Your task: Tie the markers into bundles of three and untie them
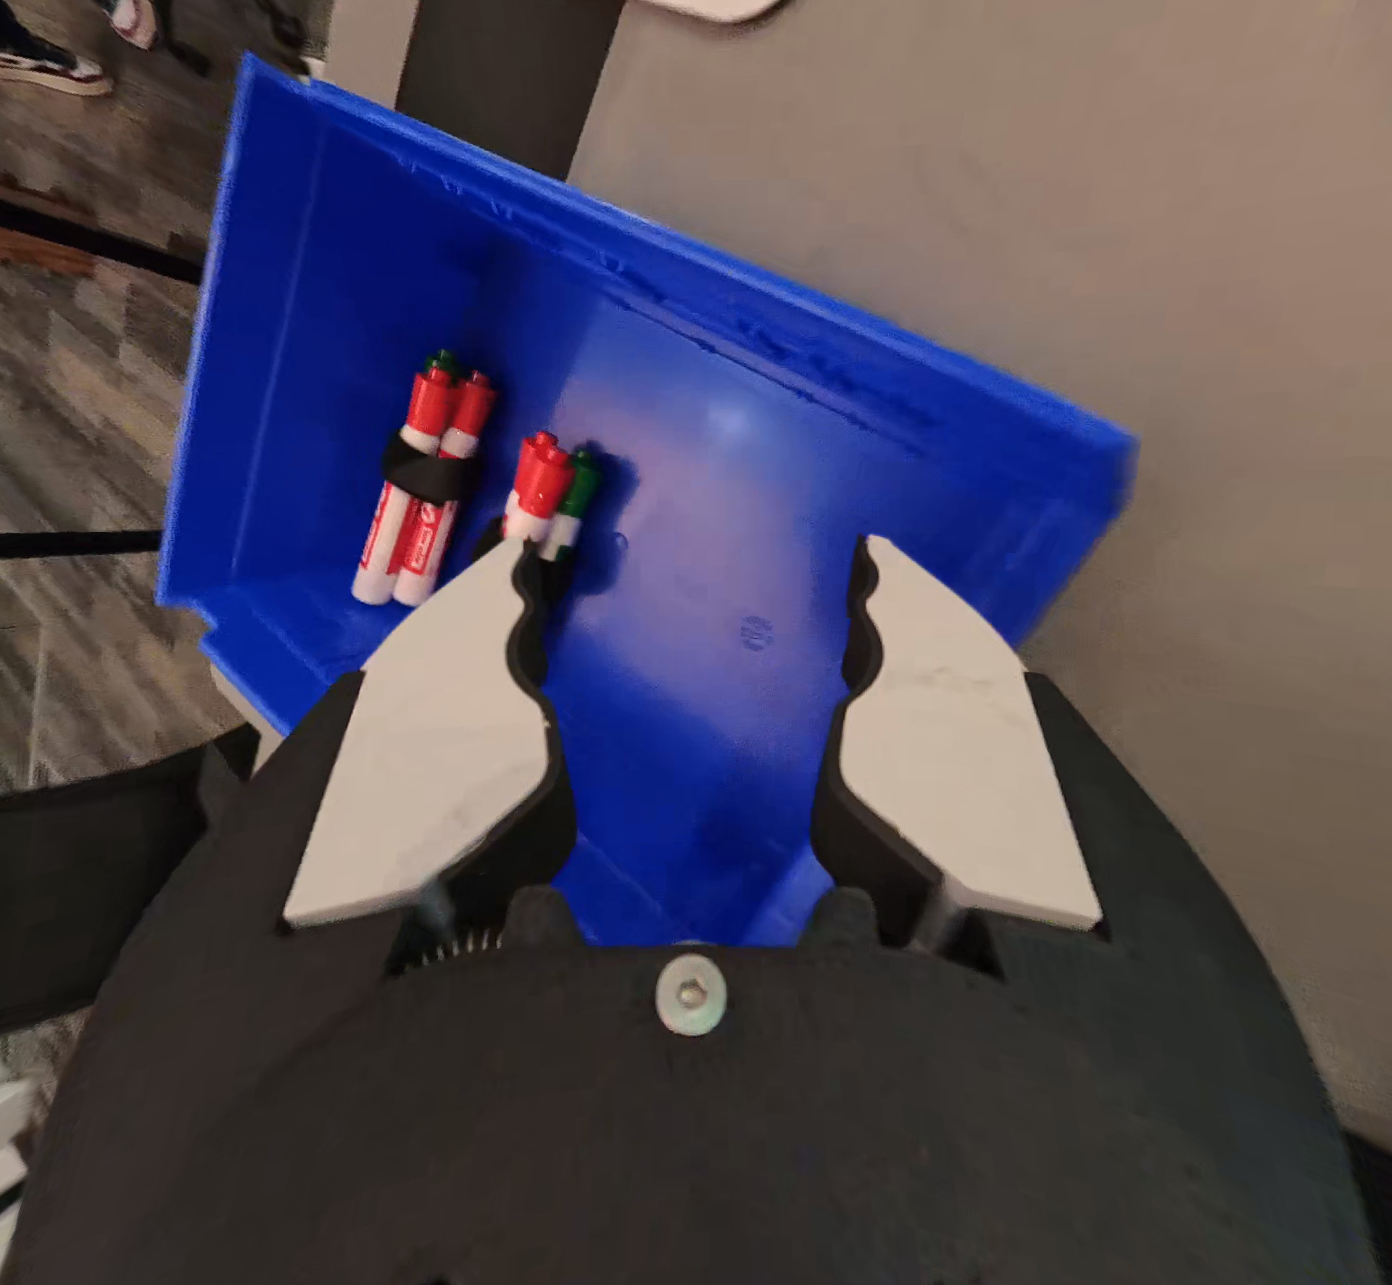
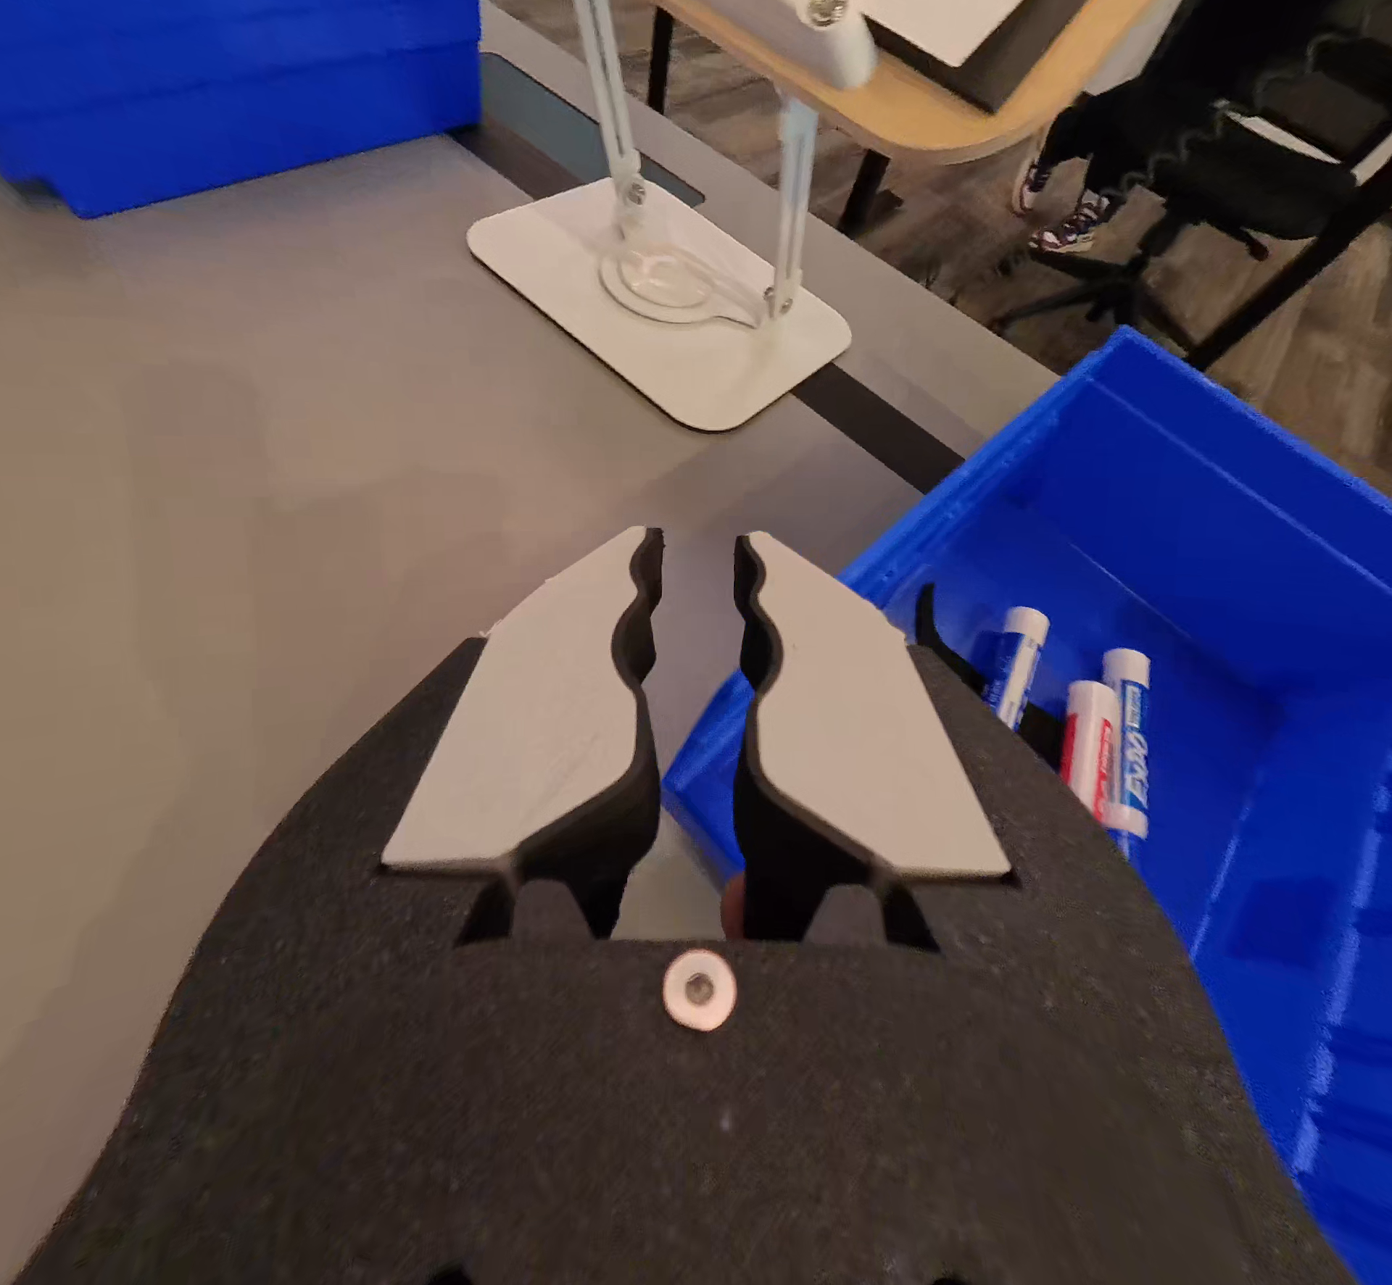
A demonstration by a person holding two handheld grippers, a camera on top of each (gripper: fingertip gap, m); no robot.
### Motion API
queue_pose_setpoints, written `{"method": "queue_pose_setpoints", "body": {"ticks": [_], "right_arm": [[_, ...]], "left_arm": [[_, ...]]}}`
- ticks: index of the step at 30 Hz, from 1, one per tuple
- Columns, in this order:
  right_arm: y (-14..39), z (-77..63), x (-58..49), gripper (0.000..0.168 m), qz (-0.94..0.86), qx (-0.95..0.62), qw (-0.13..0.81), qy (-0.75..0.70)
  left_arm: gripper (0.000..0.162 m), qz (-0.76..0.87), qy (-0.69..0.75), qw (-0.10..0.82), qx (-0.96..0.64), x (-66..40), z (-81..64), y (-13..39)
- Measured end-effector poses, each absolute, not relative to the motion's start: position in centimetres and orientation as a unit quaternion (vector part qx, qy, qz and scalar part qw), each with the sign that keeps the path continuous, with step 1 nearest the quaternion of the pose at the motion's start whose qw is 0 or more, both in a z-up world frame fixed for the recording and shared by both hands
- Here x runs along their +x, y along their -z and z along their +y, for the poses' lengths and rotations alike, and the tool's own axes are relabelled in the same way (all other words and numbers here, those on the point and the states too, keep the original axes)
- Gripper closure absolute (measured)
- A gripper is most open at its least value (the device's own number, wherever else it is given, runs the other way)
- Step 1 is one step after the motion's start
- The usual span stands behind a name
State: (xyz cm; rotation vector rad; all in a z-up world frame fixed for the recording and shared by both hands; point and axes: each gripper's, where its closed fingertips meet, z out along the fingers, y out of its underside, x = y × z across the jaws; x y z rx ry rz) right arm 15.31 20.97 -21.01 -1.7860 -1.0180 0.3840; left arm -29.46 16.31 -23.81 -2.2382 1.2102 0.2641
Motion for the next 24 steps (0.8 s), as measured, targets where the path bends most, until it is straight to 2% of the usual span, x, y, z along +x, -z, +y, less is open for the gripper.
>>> {"method": "queue_pose_setpoints", "body": {"ticks": [2, 5, 8, 11, 14, 18, 24], "right_arm": [[21.6, 20.7, 14.7, 0.15, -0.431, -0.736, 0.496, -0.164], [22.4, 20.4, 14.2, 0.15, -0.441, -0.734, 0.487, -0.171], [23.1, 20.3, 13.9, 0.151, -0.449, -0.734, 0.478, -0.176], [23.2, 20.1, 13.8, 0.153, -0.454, -0.731, 0.475, -0.185], [23.0, 20.1, 13.9, 0.152, -0.455, -0.729, 0.478, -0.18], [22.9, 20.1, 13.9, 0.153, -0.458, -0.726, 0.481, -0.176], [23.3, 20.2, 13.8, 0.154, -0.463, -0.726, 0.477, -0.176]], "left_arm": [[0.079, 0.469, -0.106, 0.261, -0.837, -30.6, 18.7, 24.6], [0.078, 0.498, -0.125, 0.2, -0.834, -33.1, 21.3, 26.7], [0.085, 0.526, -0.154, 0.126, -0.827, -36.0, 22.6, 28.9], [0.094, 0.536, -0.166, 0.088, -0.823, -37.9, 23.6, 30.4], [0.102, 0.539, -0.153, 0.068, -0.825, -38.7, 24.0, 32.0], [0.123, 0.55, -0.161, 0.069, -0.817, -38.8, 24.5, 32.1], [0.13, 0.554, -0.164, 0.078, -0.813, -38.4, 24.5, 31.9]]}}
